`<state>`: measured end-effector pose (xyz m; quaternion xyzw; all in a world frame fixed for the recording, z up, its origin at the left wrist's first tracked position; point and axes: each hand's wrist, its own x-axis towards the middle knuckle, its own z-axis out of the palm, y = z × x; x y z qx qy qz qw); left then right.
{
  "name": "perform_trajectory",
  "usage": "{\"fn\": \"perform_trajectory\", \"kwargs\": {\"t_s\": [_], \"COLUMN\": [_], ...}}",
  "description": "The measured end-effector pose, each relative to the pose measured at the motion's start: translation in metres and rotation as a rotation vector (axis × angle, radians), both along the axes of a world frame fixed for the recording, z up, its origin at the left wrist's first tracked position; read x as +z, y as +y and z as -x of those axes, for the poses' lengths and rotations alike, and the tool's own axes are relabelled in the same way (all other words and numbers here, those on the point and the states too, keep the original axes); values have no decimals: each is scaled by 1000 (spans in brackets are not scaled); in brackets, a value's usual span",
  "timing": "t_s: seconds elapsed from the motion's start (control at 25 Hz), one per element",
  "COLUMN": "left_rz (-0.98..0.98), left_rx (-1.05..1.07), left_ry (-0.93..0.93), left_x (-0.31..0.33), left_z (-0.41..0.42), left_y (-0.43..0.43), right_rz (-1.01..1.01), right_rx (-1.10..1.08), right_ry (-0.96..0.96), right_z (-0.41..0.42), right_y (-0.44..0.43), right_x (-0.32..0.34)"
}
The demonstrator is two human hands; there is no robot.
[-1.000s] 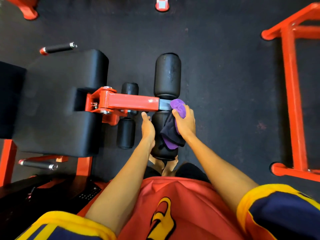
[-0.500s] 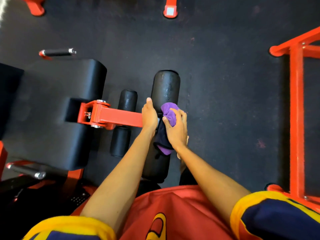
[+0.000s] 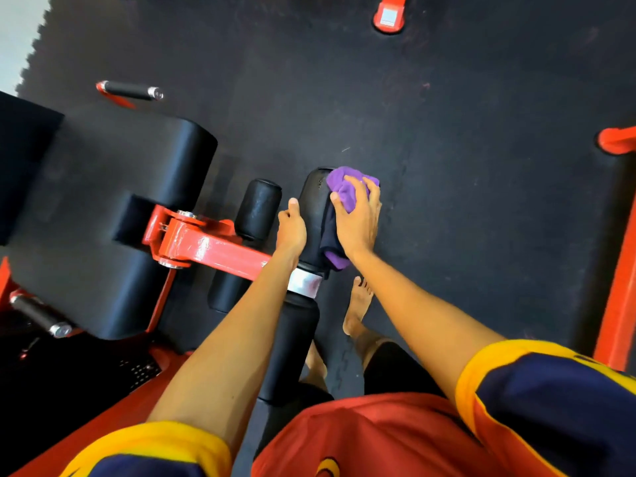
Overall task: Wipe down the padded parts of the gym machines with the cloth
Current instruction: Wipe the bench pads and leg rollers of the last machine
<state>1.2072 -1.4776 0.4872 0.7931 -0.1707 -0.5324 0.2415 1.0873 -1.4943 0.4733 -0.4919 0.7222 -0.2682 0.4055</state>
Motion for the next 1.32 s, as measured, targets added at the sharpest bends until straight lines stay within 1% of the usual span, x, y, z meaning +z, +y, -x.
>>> {"fn": "perform_trajectory", "kwargs": {"t_s": [0.08, 0.16, 0.2, 0.28, 0.32, 0.36, 0.48, 0.56, 0.68, 0.72, 0.8, 0.84, 0.88, 0.92, 0.96, 1.0, 1.04, 1.08, 1.12, 1.16, 1.2, 1.28, 1.32], "left_rz": [-11, -25, -27, -45, -57, -66, -68, -100, -22, -5, 37, 24, -7, -53, -88, -122, -143, -139, -98, -55, -24, -30, -17], "left_rx": [12, -23, -27, 8, 17, 22, 64, 45, -67, -94, -98, -87, -48, -9, 25, 49, 35, -2, -38, -84, -127, -209, -245], "left_ry": [30, 48, 58, 121, 141, 156, 190, 110, -94, -113, -61, -17, 16, 44, 70, 78, 69, 32, -24, -107, -180, -235, -240], "left_x": [0, -1, 0, 0, -1, -1, -12, -9, 16, 12, 11, 4, -15, -46, -72, -83, -75, -50, -20, 4, 13, 14, 12], "left_z": [-1, -2, -2, -5, -6, -5, -5, 7, 28, 30, 25, 18, 6, -6, -16, -17, -13, -3, 10, 23, 32, 39, 37], "left_y": [-1, -3, -4, -10, -12, -14, -9, -6, 5, 10, 13, 11, 8, 7, 7, 9, 6, 4, 3, 4, 6, 14, 16], "right_rz": [-15, -13, -24, -49, -68, -74, -54, -30, -3, 10, 11, 6, 16, 74, 117, 101, 33, -15, -34, -32, -32, -19, -4], "right_rx": [-10, 50, 121, 306, 342, 319, 156, 98, 18, 19, 71, 119, 169, 218, 258, 268, 250, 212, 151, 83, 27, -34, -38], "right_ry": [-21, -22, 6, 160, 213, 196, 9, 16, 22, 5, 12, 71, 151, 246, 294, 252, 150, 41, -21, -16, -14, 7, 10], "right_z": [-4, -14, -16, -15, -13, -13, -18, -15, -2, 0, -1, -3, -4, -3, -1, -1, -2, -4, -4, -4, -1, 2, 0], "right_y": [-1, 37, 65, 110, 119, 117, 70, 34, 5, 10, 47, 72, 97, 115, 122, 119, 106, 86, 63, 38, 15, -9, -5], "right_x": [3, 7, 11, 19, 19, 17, 8, 5, 4, 3, 9, 11, 13, 13, 10, 9, 9, 6, 5, 3, -1, -1, -2]}}
